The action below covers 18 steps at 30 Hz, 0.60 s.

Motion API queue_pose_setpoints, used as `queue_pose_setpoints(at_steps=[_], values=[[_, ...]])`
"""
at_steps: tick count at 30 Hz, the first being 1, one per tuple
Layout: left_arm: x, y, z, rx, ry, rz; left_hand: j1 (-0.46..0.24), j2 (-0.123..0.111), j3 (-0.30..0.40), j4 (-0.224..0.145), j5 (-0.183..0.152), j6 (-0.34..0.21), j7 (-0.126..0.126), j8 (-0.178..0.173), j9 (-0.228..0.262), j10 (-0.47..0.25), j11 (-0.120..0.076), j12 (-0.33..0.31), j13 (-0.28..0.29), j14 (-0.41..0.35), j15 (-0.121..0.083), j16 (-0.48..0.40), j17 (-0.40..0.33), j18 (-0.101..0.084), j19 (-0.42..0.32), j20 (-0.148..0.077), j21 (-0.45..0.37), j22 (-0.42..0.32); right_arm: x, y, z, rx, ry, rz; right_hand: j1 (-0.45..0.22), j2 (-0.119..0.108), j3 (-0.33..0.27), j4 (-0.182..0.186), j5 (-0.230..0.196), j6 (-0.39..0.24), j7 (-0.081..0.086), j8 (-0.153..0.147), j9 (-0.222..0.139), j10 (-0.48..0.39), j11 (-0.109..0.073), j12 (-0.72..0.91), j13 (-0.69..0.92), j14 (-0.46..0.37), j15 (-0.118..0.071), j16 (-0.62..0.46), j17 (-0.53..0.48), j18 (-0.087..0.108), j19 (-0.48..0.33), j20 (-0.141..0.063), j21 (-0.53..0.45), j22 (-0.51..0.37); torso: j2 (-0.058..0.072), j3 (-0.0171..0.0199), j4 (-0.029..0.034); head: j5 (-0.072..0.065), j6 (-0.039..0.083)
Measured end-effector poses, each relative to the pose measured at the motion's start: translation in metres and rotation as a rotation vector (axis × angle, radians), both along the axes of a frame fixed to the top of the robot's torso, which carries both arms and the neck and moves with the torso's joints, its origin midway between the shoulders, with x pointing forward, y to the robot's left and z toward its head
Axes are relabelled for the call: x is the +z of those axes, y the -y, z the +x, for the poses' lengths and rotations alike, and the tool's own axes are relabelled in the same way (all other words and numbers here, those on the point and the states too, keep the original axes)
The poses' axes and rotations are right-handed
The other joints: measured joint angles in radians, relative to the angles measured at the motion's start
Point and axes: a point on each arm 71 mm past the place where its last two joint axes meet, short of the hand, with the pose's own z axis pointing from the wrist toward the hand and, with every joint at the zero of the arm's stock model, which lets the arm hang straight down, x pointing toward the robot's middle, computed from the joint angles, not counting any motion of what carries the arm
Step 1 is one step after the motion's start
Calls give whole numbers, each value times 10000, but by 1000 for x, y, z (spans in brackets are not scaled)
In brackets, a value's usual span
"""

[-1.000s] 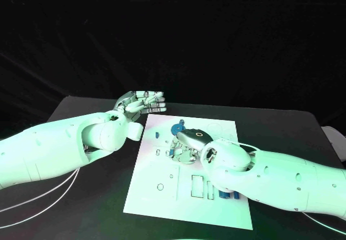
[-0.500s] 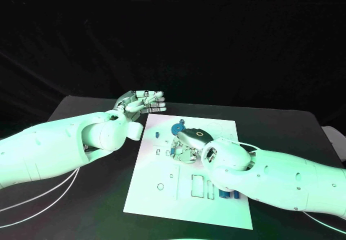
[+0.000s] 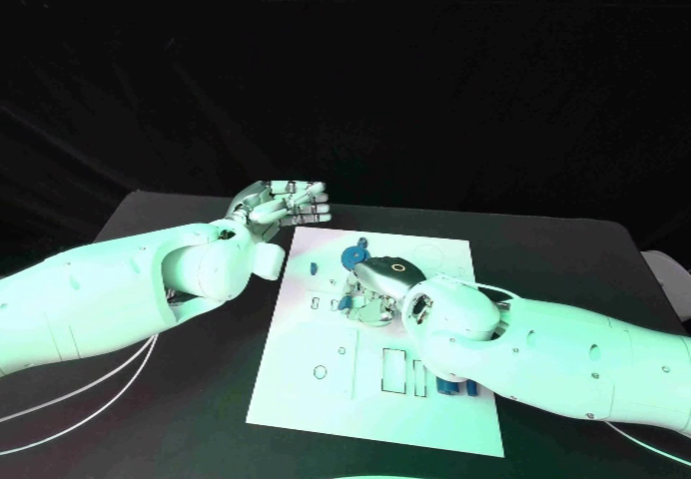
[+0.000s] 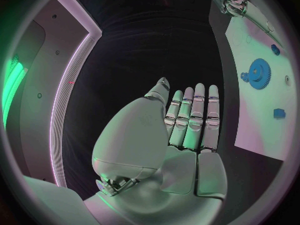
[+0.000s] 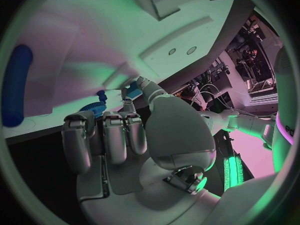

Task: Assemble the parts on the task board

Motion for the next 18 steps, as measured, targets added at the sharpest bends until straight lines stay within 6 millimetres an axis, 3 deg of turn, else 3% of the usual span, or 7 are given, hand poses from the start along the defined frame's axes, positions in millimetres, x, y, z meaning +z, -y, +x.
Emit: queue_pose_setpoints(at_steps=[7, 18], values=[[0, -1, 0, 7, -4, 4, 0, 0, 0, 0, 0, 0, 0, 0, 0, -1, 1, 0, 0, 0, 0, 0, 1, 0, 0, 0, 0, 1, 0, 0, 0, 5, 14, 18, 0, 0, 0, 0, 0, 0, 0, 1, 5, 0, 0, 0, 0, 38, 38, 0, 8, 0, 0, 0, 0, -1, 5, -1, 2, -2, -9], [0, -1, 0, 18, -8, 9, 0, 0, 0, 0, 0, 0, 0, 0, 0, -1, 1, 0, 0, 0, 0, 0, 1, 0, 0, 0, 0, 1, 2, 1, -2, 8, 93, 127, 135, 135, 156, -43, -82, 491, -238, 104, 146, -36, -37, 0, -1, 32, 32, 0, 7, 0, 0, 0, 0, -2, 5, -1, 3, -10, -20]])
